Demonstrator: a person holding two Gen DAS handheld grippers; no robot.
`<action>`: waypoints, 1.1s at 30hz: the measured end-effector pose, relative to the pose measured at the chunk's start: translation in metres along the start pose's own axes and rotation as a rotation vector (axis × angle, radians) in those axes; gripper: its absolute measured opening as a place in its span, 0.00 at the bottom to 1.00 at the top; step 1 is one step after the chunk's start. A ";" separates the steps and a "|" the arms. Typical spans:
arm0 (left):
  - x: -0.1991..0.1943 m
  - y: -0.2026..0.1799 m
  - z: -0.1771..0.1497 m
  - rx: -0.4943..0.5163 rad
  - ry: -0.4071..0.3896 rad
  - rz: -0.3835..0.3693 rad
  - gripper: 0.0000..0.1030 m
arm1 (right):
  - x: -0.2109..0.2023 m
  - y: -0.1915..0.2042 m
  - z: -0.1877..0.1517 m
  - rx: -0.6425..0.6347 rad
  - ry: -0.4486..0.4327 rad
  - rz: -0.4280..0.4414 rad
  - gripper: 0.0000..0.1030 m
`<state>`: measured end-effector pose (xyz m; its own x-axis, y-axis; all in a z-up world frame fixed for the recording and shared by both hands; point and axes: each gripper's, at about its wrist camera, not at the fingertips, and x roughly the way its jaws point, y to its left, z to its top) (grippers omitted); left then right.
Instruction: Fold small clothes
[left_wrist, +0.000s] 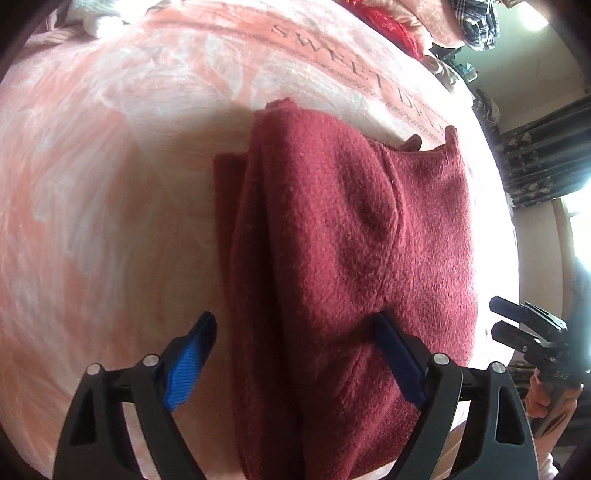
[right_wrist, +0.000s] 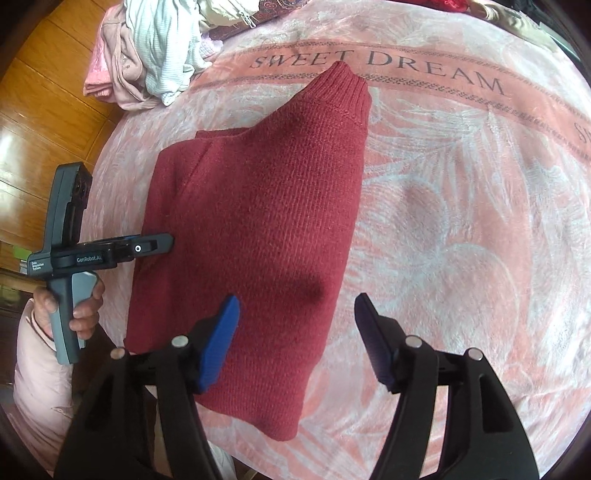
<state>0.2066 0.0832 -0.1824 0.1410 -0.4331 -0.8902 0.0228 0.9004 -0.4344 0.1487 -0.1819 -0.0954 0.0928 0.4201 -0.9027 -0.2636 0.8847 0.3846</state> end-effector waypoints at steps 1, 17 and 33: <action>0.003 0.000 0.002 0.000 0.006 -0.017 0.85 | 0.005 -0.001 0.003 0.005 0.007 0.002 0.63; 0.029 -0.018 0.010 0.051 0.034 -0.085 0.67 | 0.049 -0.023 0.014 0.106 0.074 0.184 0.45; 0.009 -0.093 0.015 0.124 -0.033 -0.159 0.41 | -0.047 -0.058 0.016 0.061 -0.065 0.152 0.32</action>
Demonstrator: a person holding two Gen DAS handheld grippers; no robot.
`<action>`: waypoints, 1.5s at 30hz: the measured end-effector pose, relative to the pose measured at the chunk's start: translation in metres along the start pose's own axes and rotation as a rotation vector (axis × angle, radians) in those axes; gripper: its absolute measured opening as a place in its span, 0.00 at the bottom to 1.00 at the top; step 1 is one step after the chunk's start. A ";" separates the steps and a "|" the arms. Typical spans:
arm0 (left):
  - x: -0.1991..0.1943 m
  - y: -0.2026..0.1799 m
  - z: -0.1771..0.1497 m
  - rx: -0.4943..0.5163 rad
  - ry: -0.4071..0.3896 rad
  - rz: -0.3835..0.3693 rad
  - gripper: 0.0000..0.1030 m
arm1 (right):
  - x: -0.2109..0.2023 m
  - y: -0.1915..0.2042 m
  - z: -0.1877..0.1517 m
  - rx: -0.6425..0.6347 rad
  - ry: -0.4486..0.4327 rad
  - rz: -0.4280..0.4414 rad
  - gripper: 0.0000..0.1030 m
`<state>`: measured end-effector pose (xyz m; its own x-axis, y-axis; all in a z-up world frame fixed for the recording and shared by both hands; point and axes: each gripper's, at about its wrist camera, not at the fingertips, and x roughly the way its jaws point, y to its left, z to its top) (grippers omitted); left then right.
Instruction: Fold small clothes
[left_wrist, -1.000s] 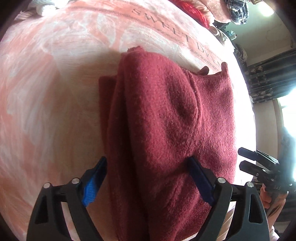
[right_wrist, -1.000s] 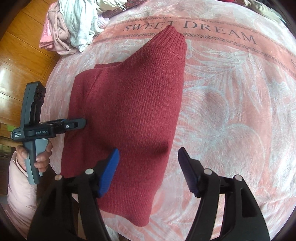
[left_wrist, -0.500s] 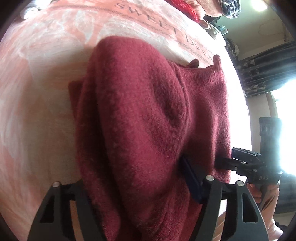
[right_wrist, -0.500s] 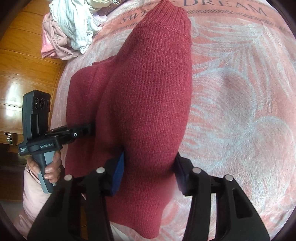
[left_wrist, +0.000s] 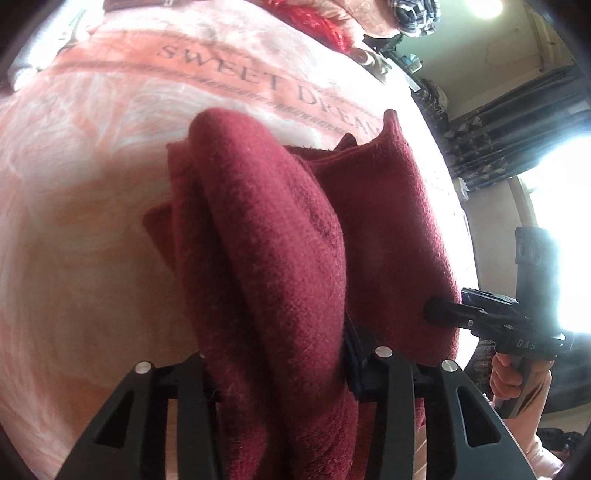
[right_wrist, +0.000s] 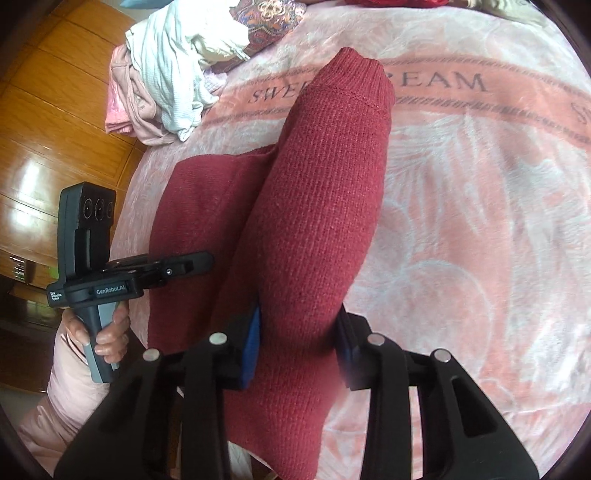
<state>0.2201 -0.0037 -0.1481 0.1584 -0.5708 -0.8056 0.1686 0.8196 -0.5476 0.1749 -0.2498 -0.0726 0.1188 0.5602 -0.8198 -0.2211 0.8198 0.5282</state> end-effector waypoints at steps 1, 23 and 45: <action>0.004 -0.010 0.005 0.008 -0.005 -0.012 0.41 | -0.010 -0.010 0.003 0.006 -0.009 -0.009 0.32; 0.079 -0.077 0.037 0.101 0.054 0.150 0.68 | -0.010 -0.131 -0.014 0.138 -0.012 -0.038 0.66; 0.055 -0.072 -0.070 0.099 0.052 0.298 0.42 | -0.006 -0.124 -0.105 0.179 0.065 0.018 0.18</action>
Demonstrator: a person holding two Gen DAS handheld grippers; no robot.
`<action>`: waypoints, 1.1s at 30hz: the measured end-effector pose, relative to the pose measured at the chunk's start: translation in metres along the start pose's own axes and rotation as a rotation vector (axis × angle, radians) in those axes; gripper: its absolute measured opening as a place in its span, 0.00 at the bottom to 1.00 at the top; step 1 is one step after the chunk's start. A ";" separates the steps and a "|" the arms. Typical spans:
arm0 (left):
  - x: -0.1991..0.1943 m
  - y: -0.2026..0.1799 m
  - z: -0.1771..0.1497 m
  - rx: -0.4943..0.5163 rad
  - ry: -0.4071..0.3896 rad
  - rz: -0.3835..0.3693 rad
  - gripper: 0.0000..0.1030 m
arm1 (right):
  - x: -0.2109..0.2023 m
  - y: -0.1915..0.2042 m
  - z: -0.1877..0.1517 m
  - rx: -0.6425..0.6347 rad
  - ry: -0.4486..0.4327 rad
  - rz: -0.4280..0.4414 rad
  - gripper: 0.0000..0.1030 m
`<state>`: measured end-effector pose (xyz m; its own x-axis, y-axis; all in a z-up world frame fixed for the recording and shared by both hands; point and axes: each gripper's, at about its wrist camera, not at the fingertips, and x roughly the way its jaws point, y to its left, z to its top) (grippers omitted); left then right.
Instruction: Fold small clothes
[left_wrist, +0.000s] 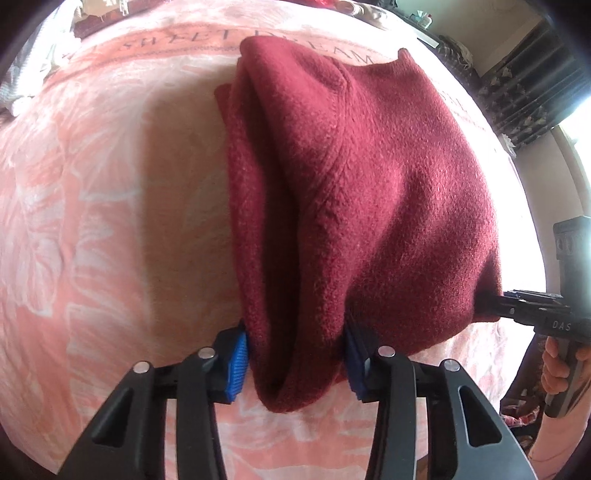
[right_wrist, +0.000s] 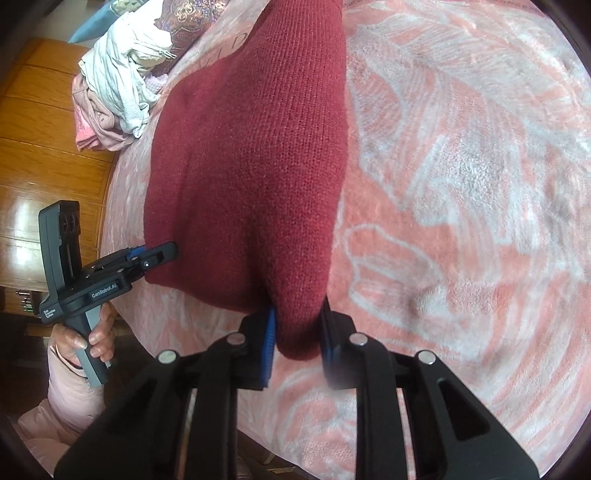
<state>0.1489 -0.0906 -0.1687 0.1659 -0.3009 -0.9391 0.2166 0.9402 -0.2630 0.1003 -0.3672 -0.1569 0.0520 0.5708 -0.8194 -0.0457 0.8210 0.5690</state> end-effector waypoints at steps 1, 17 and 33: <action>-0.001 -0.001 -0.001 0.013 -0.001 0.008 0.42 | 0.002 -0.001 0.001 0.003 0.003 -0.011 0.18; 0.005 0.002 -0.013 -0.028 -0.051 0.029 0.54 | 0.006 0.012 -0.017 -0.034 -0.058 -0.184 0.31; -0.031 -0.012 -0.052 -0.058 -0.104 0.094 0.67 | -0.017 0.053 -0.050 -0.093 -0.139 -0.368 0.48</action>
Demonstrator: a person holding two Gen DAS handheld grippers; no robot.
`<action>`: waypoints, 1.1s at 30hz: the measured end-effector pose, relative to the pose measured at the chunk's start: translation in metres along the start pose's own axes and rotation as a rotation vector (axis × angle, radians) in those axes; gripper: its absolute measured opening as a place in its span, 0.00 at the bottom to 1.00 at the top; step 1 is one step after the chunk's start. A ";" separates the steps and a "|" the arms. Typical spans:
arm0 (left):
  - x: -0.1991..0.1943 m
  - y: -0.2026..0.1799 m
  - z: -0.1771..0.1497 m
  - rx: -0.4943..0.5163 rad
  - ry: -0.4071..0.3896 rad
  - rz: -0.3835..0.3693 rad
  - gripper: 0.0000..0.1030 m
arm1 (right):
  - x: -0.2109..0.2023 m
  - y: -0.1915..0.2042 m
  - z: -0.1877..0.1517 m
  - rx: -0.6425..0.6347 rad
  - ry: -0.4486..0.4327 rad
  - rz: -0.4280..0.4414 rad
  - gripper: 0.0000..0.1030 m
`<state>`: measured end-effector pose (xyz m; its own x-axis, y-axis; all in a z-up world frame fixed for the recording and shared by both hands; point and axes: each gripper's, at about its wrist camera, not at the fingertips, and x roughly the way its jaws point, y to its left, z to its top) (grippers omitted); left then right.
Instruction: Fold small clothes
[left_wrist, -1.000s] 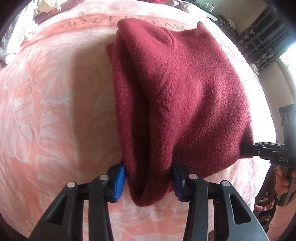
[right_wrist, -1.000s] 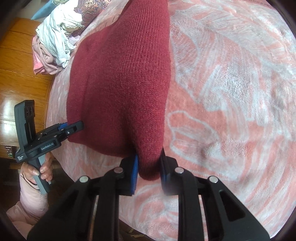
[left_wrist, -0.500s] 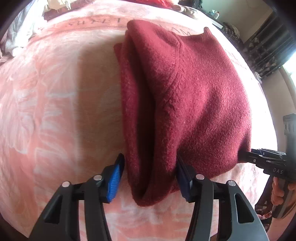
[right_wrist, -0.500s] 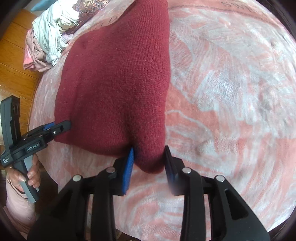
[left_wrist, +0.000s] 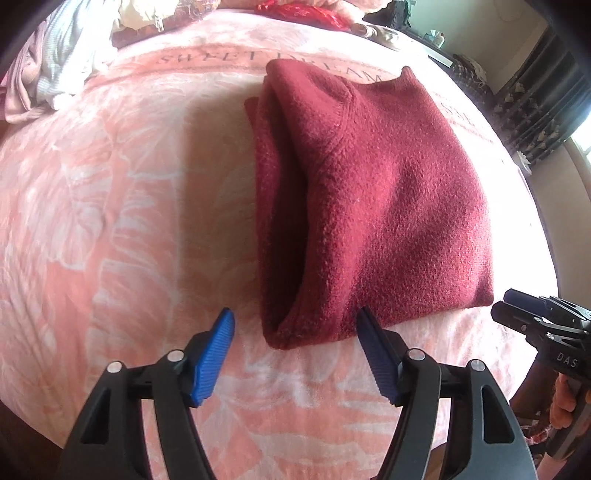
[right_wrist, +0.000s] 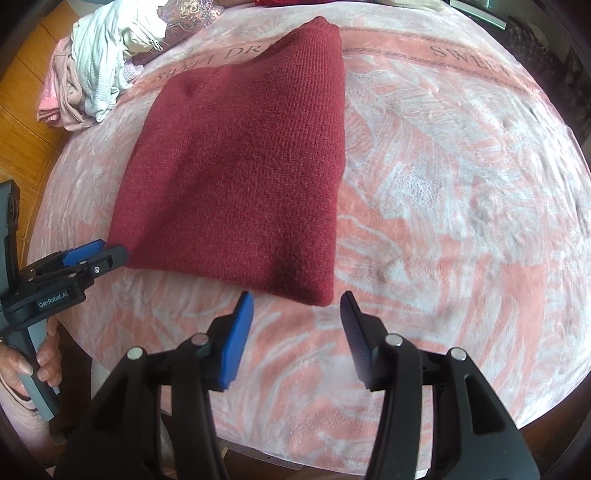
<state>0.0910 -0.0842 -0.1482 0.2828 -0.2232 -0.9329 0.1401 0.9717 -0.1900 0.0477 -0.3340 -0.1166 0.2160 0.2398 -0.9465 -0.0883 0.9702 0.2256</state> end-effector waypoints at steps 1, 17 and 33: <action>-0.002 0.000 0.000 0.000 -0.004 0.007 0.68 | -0.002 0.002 -0.001 -0.002 -0.001 -0.009 0.50; -0.036 -0.025 -0.015 0.052 -0.005 0.141 0.84 | -0.037 0.016 -0.018 0.010 -0.043 -0.045 0.79; -0.075 -0.052 -0.031 0.092 -0.056 0.152 0.86 | -0.064 0.029 -0.035 0.013 -0.081 -0.063 0.85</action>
<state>0.0329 -0.1159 -0.0773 0.3598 -0.0804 -0.9296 0.1775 0.9840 -0.0164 -0.0030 -0.3226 -0.0578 0.2991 0.1802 -0.9370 -0.0597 0.9836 0.1700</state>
